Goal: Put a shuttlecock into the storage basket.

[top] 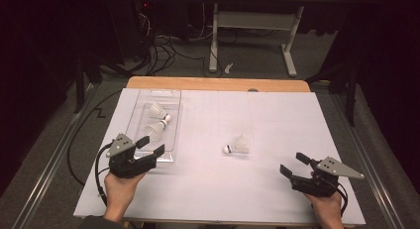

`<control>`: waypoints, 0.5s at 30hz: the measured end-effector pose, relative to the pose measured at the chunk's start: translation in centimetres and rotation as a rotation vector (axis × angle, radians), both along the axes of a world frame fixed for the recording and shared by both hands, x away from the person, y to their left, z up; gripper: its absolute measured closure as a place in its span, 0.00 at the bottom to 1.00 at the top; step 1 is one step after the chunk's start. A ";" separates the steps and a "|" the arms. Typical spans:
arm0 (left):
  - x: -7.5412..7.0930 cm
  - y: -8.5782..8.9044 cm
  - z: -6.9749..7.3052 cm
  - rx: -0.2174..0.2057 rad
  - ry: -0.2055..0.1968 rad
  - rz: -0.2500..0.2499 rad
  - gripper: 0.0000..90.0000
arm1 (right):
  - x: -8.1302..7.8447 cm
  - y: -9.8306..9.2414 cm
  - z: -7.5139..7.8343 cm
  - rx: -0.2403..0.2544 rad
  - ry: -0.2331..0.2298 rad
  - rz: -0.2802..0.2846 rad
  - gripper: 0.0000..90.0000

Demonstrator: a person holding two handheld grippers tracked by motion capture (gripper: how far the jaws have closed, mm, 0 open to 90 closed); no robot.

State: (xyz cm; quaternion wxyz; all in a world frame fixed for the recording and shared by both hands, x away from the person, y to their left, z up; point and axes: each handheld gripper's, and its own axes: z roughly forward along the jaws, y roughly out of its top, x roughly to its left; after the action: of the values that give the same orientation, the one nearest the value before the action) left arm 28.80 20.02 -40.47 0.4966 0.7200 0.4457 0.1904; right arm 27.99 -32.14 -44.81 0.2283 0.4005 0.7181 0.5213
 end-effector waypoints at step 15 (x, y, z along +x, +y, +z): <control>-0.3 -0.4 -0.5 0.001 -0.004 -0.015 0.40 | -0.1 -0.1 0.0 0.000 -0.005 0.003 0.23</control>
State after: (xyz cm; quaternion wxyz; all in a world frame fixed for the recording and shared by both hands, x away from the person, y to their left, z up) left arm 28.49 19.64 -41.01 0.4987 0.7232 0.4390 0.1885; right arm 27.90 -32.22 -44.81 0.2293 0.3983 0.7183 0.5223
